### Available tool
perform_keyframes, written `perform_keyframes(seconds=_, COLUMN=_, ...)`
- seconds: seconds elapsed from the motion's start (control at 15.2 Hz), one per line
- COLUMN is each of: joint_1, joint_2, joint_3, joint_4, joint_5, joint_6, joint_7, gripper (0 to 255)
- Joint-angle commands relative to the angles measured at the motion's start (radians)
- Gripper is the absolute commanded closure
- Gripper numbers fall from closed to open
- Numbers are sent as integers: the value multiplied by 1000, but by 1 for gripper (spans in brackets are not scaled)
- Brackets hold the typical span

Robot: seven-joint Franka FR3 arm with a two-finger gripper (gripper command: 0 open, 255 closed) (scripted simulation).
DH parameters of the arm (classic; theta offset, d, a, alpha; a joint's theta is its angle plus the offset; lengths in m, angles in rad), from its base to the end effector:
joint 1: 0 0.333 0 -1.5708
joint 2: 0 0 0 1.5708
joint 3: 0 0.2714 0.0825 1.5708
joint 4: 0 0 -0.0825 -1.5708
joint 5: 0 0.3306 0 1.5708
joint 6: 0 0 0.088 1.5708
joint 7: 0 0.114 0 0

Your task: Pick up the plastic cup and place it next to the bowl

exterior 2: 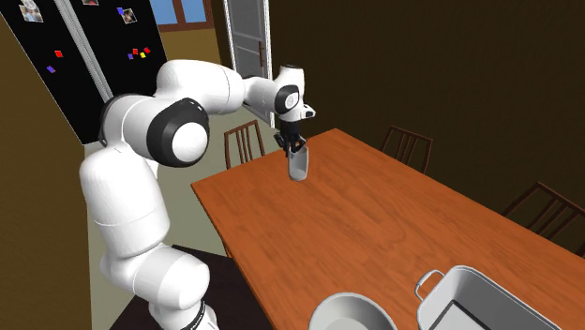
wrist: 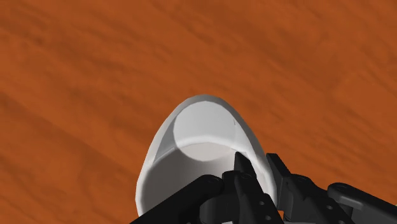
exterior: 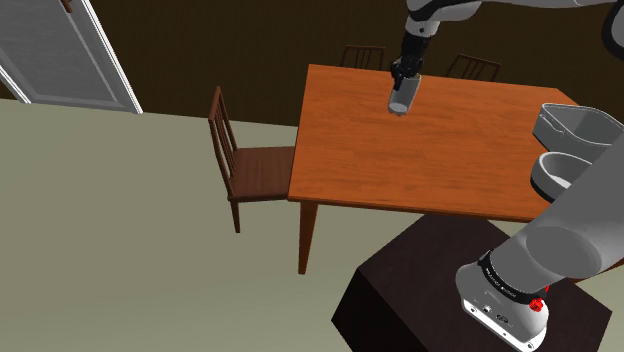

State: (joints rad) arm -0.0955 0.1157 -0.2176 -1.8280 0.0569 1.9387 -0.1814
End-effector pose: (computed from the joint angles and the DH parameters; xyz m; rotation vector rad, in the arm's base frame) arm 0.5146 -0.1586 0.4364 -3.1049 0.2346 -0.0076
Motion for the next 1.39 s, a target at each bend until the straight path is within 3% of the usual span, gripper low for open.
perform_keyframes(seconds=0.0, joint_1=1, joint_2=-6, joint_3=1, joint_4=20, joint_5=-2, joint_6=-26, joint_7=4, gripper=255)
perform_keyframes(seconds=1.32, joint_1=-2, joint_2=-8, joint_3=-2, joint_4=275, joint_5=-5, joint_6=-283, joint_7=12, gripper=255)
